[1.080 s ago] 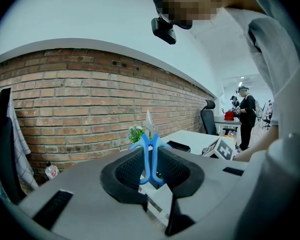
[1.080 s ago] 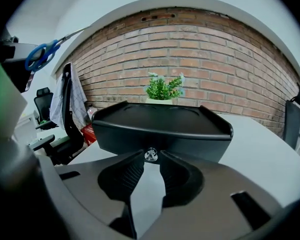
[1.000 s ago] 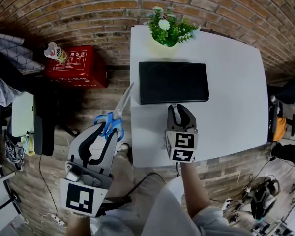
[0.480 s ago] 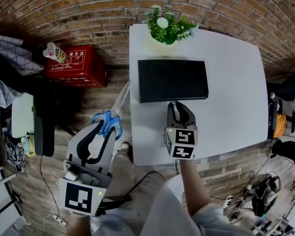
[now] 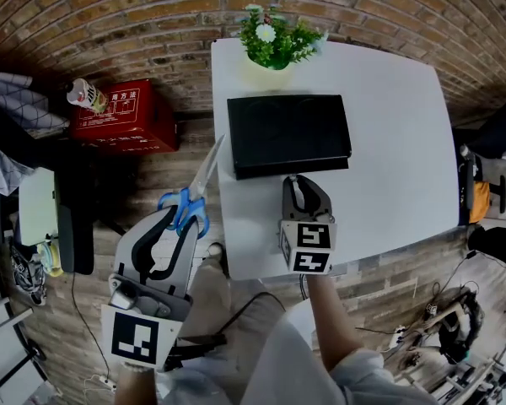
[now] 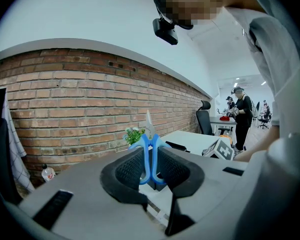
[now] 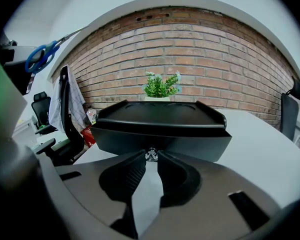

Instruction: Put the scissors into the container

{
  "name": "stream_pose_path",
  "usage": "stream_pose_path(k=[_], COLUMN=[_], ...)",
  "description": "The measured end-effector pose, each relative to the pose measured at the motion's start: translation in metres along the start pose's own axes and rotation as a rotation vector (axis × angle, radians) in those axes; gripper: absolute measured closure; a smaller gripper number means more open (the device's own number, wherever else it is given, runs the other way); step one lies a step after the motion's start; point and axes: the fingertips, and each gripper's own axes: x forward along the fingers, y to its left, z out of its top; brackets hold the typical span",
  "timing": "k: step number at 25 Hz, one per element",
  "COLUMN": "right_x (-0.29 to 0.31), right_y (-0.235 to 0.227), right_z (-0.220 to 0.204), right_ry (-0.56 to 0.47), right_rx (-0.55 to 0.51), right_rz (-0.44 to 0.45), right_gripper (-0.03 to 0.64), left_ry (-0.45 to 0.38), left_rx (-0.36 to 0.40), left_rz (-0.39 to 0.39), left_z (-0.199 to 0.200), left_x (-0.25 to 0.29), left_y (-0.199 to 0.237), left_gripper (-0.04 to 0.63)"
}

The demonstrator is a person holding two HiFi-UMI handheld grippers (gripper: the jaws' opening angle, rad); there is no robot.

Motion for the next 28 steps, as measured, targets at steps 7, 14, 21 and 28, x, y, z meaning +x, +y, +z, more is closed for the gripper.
stream_pose_path(k=[7,14,21,28], right_x=[-0.012,-0.031,-0.05,-0.067], right_y=[0.007,0.01,0.014,0.019], right_z=[-0.009,-0.023,-0.038,-0.054], right_ry=[0.005,0.015,0.024,0.046], right_rx=[0.017,0.029,0.035,0.043], right_rz=[-0.01,-0.023,-0.033,-0.036], right_gripper=[0.523,0.523,0.523,0.523], left_ry=[-0.005,-0.011,-0.011,-0.015], left_rx=[0.011,0.021,0.032,0.041], left_rz=[-0.043,-0.09,-0.131,-0.143], left_z=[0.001,0.001,0.0,-0.001], left_x=[-0.001,-0.003,-0.006,-0.014], left_y=[-0.005,-0.017,-0.027,-0.031], left_gripper=[0.497,0.497,0.497,0.497])
